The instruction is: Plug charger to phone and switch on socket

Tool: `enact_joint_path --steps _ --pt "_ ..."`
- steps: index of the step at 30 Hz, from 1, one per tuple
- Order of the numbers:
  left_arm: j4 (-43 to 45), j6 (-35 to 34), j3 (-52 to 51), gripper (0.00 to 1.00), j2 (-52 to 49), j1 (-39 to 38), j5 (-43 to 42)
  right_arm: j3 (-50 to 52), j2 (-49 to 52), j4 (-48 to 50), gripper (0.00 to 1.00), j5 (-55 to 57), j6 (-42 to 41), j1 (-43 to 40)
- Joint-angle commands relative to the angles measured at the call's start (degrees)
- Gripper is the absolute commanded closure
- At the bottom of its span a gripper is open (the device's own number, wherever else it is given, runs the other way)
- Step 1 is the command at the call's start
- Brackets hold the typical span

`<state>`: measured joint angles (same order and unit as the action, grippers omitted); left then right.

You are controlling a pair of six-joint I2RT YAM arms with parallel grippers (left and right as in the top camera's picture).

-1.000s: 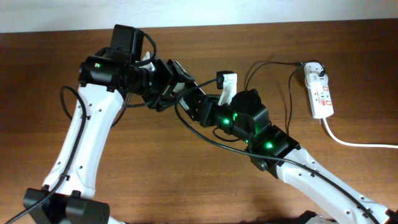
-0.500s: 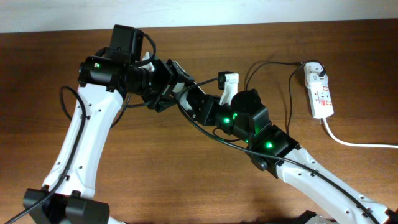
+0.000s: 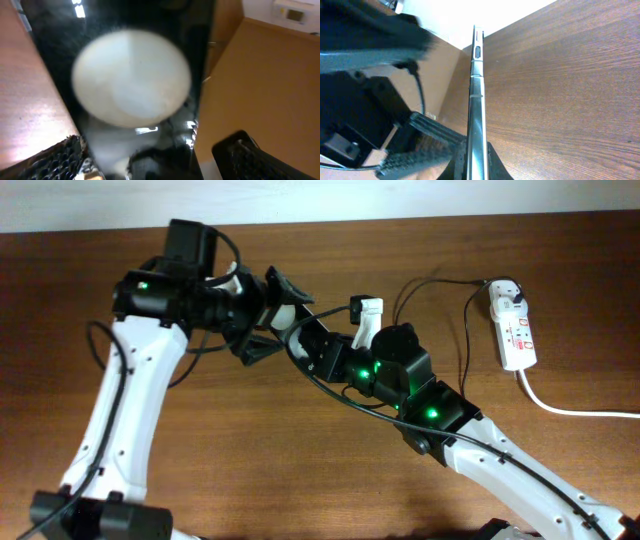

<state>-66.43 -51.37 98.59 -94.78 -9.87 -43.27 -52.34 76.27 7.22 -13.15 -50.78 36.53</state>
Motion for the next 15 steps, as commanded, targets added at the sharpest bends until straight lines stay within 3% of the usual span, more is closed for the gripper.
enact_joint_path --steps 1,3,6,9,12,15 --pt "-5.9 11.0 1.5 0.01 11.8 3.4 3.8 -0.8 -4.2 0.7 0.94 -0.6 0.3 0.0" --pt "-14.1 14.0 1.4 0.01 18.6 4.7 14.7 -0.8 -5.0 0.0 0.96 -2.8 0.3 -0.9" --pt "-21.0 14.0 1.4 0.01 26.3 5.7 23.3 -0.8 -5.1 -0.2 0.96 -11.2 -3.1 -3.3" --pt "-22.8 13.9 0.9 0.01 35.3 5.7 25.8 -0.8 -5.1 -3.0 0.96 -19.1 -8.7 -6.7" --pt "-22.8 13.0 -1.5 0.01 42.6 5.7 28.7 -0.8 -5.1 -3.4 0.96 -26.4 -9.3 -9.5" --pt "-22.8 7.9 -7.5 0.01 49.5 5.7 31.8 -0.8 -5.1 -3.6 0.96 -30.9 -9.3 -11.2"
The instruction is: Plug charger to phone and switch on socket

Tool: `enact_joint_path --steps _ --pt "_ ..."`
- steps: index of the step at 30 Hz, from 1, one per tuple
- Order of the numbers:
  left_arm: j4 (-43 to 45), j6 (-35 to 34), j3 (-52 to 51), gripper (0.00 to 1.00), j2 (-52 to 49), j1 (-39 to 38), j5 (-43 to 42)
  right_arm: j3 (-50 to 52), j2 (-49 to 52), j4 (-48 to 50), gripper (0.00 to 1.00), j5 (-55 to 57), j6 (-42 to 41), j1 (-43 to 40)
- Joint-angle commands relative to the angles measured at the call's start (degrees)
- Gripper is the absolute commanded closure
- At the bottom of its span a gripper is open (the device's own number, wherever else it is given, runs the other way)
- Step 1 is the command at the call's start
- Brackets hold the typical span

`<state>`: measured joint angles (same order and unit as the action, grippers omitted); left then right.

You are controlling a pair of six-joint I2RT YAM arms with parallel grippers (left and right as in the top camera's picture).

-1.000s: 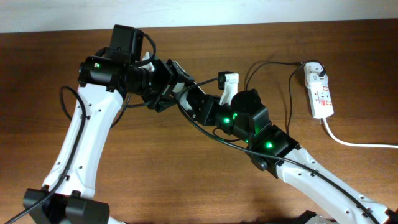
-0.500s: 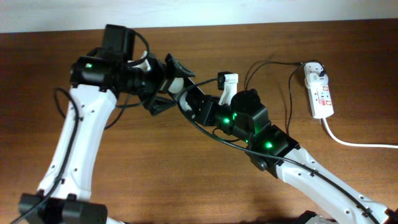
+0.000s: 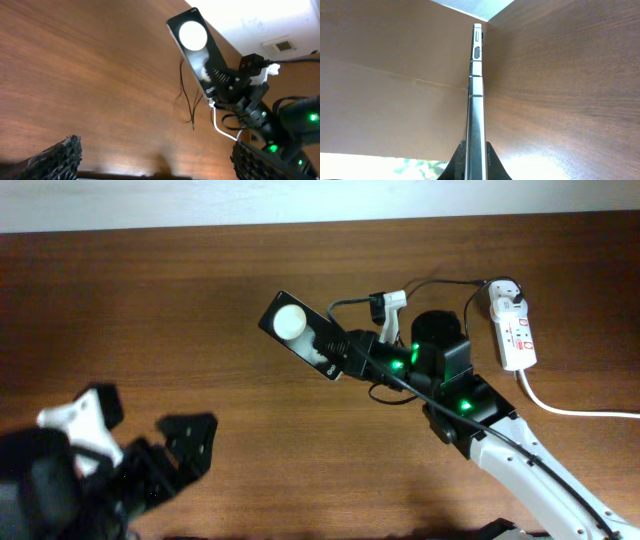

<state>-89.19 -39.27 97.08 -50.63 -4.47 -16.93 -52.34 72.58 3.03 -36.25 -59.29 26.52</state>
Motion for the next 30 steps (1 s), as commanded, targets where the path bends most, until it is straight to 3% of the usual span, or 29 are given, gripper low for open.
enact_joint_path --steps 1,5,8,13,16,23,30 --pt "0.1 -6.6 -9.0 0.01 7.4 0.3 6.0 -0.8 -1.4 0.3 0.96 -8.5 -0.8 -1.5" --pt "7.6 -14.1 -23.4 0.01 13.5 0.3 2.6 -0.8 -1.4 -1.9 0.96 -8.8 -0.8 -1.5" --pt "21.6 -17.6 -35.1 0.01 14.1 0.3 -6.2 -0.8 -1.4 -3.9 0.96 -8.8 -0.8 -1.5" --pt "42.5 -36.1 -50.6 0.01 11.6 0.3 -15.3 -0.8 -1.4 -5.9 0.96 -8.8 -0.9 -1.4" --pt "57.2 -41.4 -56.6 0.0 9.5 0.2 -19.5 -0.8 -1.4 -5.9 0.96 -8.5 -4.4 -1.4" --pt "68.7 -42.4 -57.1 0.02 6.4 0.1 -19.5 -0.8 -0.4 -5.9 0.96 -2.8 -20.5 2.7" --pt "69.4 -42.6 -57.1 0.07 4.2 0.1 -19.6 -0.8 0.2 -5.8 0.96 2.4 -31.9 8.7"
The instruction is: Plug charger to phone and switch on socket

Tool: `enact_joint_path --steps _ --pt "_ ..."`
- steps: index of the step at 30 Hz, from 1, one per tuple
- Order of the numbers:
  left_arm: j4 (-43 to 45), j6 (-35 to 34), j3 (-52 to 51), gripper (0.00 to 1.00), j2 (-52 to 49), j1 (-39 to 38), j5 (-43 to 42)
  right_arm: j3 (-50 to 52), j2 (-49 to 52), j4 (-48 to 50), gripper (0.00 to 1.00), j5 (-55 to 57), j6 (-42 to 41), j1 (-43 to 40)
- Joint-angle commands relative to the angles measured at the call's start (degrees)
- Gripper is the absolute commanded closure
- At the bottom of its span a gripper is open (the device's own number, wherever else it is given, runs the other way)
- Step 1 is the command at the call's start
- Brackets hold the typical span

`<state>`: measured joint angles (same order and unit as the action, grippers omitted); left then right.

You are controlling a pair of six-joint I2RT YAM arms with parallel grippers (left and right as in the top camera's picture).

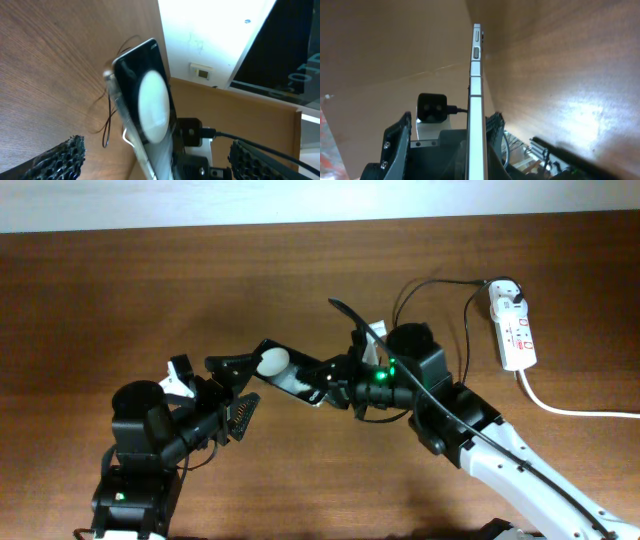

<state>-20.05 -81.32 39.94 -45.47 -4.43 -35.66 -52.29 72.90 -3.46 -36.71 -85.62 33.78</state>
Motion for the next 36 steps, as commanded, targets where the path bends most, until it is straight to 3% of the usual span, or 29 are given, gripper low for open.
enact_joint_path --steps 1,6,10,15,18,25,30,36 --pt "0.3 -1.2 0.0 0.09 -1.2 0.0 -0.9 -0.9 -0.2 0.7 0.96 3.1 -6.6 1.8" --pt "0.3 -11.8 0.0 0.24 -2.7 -0.4 -1.2 -0.9 -0.2 0.7 0.96 5.6 -12.3 3.9" --pt "0.4 -16.0 0.0 0.27 -3.4 -1.6 -1.2 -0.9 -0.2 0.9 0.96 8.1 -12.4 5.2" --pt "1.4 -16.9 0.0 0.3 -3.7 -2.4 -0.6 -0.9 -0.2 1.1 0.96 8.7 -15.2 6.4" --pt "3.5 -18.3 0.0 0.45 -3.7 -2.3 -0.2 -0.9 -0.2 1.4 0.96 8.4 -17.4 7.4" --pt "4.2 -18.3 0.0 0.59 -4.4 -2.4 0.7 -0.9 -0.2 3.3 0.96 6.8 -18.8 8.7" --pt "4.2 -18.3 0.0 0.77 -5.4 -2.3 0.7 -0.9 -0.2 3.3 0.96 5.2 -18.8 8.7" --pt "4.2 -18.3 0.0 0.9 -5.5 -2.3 0.9 -0.9 -0.2 3.2 0.95 5.3 -18.8 8.7"
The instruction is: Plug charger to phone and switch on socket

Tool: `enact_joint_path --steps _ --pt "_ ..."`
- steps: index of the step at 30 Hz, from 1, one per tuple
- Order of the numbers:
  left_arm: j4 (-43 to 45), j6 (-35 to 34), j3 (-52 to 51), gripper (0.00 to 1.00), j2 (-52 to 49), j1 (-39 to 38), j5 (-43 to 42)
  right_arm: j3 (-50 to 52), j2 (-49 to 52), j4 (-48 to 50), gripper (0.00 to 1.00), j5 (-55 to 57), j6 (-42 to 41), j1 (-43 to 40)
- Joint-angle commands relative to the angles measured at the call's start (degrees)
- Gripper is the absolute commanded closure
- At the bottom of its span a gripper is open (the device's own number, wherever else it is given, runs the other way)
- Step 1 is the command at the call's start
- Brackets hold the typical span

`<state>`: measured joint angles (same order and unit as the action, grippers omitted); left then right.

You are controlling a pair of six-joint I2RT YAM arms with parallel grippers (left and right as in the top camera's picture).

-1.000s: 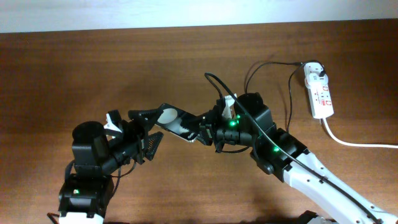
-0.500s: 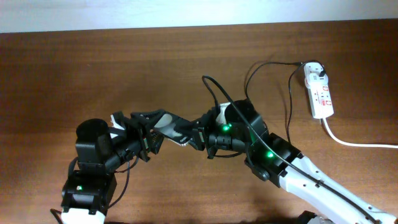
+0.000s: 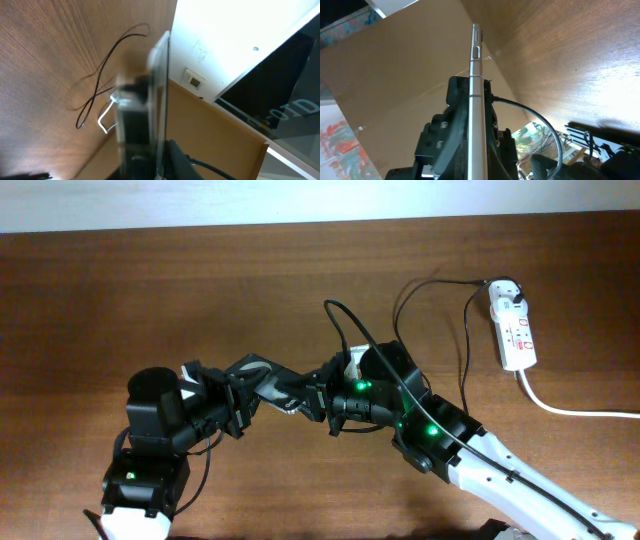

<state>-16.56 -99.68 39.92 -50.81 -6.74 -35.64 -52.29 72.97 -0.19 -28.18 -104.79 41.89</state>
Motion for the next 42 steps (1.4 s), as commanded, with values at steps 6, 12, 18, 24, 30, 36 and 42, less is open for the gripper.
enact_joint_path --steps 6,12,18,24,30,36,42 --pt "0.7 0.1 0.0 1.0 -0.1 0.0 0.9 -0.9 -0.2 -0.1 0.78 -2.3 0.8 0.5" --pt "-0.9 13.6 0.0 1.0 -0.1 0.0 6.5 -0.9 -0.2 -12.5 0.58 13.0 9.2 0.5" --pt "-12.9 30.0 0.0 1.0 -3.2 0.0 9.9 -0.9 -0.2 -24.0 0.32 33.6 33.5 0.5" --pt "-17.9 41.5 0.0 1.0 -10.7 0.0 0.5 -0.9 -0.2 -27.7 0.13 56.4 53.7 -0.2" --pt "-18.2 46.7 0.0 1.0 -17.6 0.0 -12.2 -1.0 0.0 -27.3 0.13 46.3 56.0 -13.0" --pt "-7.5 46.7 0.0 1.0 -26.1 0.0 -19.4 -8.7 8.2 -29.2 0.13 34.4 63.7 -26.8" --pt "-3.2 46.6 0.0 1.0 -30.3 0.0 -22.5 -31.1 31.3 -38.1 0.27 34.4 65.6 -32.3"
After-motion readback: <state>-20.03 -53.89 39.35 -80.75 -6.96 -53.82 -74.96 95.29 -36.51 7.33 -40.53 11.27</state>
